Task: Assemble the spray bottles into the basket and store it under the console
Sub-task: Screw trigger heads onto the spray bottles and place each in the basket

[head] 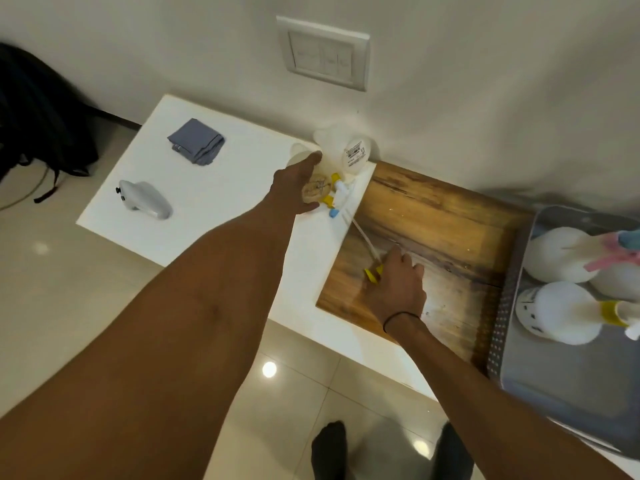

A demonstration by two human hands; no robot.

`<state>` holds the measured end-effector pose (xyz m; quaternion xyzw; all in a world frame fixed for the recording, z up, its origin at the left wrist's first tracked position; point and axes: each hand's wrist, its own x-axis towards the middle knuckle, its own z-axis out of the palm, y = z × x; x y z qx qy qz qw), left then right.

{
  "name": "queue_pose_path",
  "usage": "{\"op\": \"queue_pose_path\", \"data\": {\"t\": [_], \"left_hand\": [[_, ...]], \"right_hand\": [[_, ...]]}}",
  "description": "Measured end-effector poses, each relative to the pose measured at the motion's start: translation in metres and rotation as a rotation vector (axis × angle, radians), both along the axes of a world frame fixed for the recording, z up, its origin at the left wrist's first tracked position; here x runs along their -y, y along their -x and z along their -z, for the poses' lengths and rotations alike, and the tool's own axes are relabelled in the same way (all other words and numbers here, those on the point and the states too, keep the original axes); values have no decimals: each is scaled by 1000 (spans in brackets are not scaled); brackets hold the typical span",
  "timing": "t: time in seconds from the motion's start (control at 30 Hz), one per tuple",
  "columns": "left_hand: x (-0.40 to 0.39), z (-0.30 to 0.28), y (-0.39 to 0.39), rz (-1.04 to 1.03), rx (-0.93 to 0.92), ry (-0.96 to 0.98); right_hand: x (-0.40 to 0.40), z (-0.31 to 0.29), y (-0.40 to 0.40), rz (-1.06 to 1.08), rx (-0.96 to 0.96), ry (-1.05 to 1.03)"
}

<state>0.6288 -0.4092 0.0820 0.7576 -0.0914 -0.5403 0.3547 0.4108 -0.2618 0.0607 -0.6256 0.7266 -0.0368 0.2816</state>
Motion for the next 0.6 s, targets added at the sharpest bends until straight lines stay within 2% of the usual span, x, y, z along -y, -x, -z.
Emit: {"op": "queue_pose_path", "data": {"t": [0.07,0.13,0.2,0.3,0.43,0.6], "left_hand": [[-8,1,0,67,-12,9],[-23,5,3,28,40,-11],[-50,10,11,20,211,65],[-108,17,27,142,501,277],[-162,26,48,343,656,448],[-185,22,60,511,734,578]], "right_hand": [[-1,-6,9,69,122,14],[0,-17,19,155,266,6],[2,-32,32,191,398,12],[4,-61,55,150,501,93],[4,-99,93,9,334,217],[-3,-143,130,-287,-65,298]]}}
